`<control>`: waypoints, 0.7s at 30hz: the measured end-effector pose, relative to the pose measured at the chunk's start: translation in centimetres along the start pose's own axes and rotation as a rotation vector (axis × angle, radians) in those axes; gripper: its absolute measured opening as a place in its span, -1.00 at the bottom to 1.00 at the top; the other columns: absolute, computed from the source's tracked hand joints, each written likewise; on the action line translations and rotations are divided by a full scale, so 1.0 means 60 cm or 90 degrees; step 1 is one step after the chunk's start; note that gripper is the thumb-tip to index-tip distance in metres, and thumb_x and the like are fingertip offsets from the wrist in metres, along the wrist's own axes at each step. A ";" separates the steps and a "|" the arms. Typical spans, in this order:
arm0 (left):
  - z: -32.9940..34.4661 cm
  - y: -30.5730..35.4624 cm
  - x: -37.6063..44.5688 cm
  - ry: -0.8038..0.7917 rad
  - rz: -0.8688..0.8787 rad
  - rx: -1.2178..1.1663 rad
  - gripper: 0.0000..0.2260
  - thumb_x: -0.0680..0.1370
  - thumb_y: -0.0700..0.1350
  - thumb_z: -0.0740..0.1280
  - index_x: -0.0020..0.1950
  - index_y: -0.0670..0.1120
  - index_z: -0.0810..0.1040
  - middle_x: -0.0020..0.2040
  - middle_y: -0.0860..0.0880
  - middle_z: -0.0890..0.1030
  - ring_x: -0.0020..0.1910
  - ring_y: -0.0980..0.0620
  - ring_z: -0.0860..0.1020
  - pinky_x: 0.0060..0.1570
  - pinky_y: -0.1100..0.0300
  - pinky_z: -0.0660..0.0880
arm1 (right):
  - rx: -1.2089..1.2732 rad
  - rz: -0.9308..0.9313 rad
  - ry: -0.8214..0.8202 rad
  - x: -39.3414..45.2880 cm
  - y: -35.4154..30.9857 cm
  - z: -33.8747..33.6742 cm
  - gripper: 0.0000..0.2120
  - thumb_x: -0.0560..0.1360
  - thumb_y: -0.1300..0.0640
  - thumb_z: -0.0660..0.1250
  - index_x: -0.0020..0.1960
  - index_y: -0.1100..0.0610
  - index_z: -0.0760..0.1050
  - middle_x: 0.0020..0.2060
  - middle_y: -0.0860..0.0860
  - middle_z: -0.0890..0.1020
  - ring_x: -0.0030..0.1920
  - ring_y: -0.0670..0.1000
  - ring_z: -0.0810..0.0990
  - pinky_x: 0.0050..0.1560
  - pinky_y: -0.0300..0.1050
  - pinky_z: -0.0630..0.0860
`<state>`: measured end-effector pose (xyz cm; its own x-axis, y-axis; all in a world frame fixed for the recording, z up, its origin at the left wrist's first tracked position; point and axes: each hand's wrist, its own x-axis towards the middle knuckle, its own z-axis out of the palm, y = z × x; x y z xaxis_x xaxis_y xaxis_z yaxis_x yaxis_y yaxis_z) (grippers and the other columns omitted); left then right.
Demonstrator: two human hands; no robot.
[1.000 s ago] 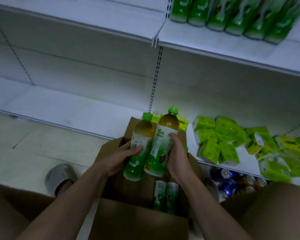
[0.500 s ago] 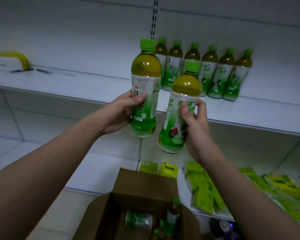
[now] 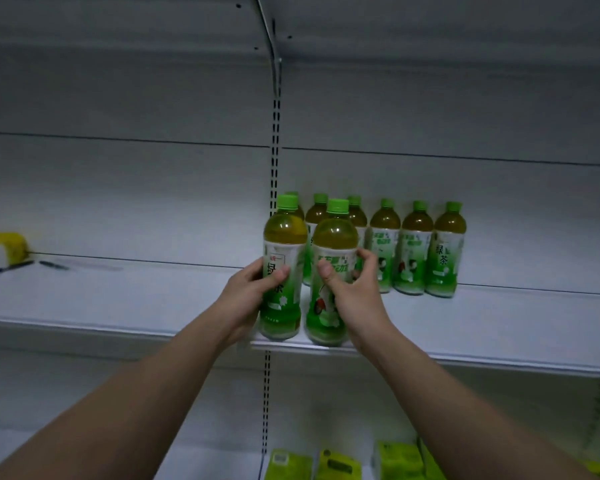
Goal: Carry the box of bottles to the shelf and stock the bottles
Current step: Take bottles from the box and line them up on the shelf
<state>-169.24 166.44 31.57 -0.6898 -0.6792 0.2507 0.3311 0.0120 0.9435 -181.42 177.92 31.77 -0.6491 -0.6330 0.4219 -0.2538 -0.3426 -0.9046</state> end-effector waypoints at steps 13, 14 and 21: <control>-0.031 -0.033 -0.007 -0.004 0.005 0.252 -0.35 0.38 -0.28 0.52 0.39 0.09 0.41 0.15 -0.02 0.57 0.06 0.02 0.61 -0.10 0.19 0.61 | -0.185 0.026 -0.126 -0.018 0.009 -0.025 -0.27 0.51 0.29 0.38 0.51 -0.08 0.07 0.27 -0.10 0.44 0.29 -0.09 0.42 0.32 -0.11 0.39; -0.032 -0.036 -0.007 0.005 0.010 0.255 -0.35 0.38 -0.27 0.52 0.39 0.08 0.41 0.13 0.00 0.56 0.04 0.01 0.61 -0.12 0.18 0.62 | -0.197 0.033 -0.126 -0.018 0.009 -0.026 -0.27 0.51 0.29 0.38 0.51 -0.08 0.07 0.27 -0.11 0.43 0.31 -0.07 0.43 0.36 -0.06 0.39; -0.027 -0.052 0.032 0.082 0.012 0.302 -0.36 0.39 -0.27 0.52 0.41 -0.02 0.40 0.18 -0.10 0.56 0.05 -0.04 0.61 0.02 0.06 0.61 | -0.243 0.037 -0.092 0.037 0.040 -0.005 -0.36 0.51 0.28 0.39 0.46 0.02 0.17 0.30 -0.03 0.50 0.33 0.00 0.47 0.36 -0.04 0.41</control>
<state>-170.55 163.92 28.76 -0.5912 -0.7607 0.2680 -0.0075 0.3375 0.9413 -183.72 175.91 30.51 -0.5699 -0.7441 0.3485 -0.4849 -0.0378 -0.8737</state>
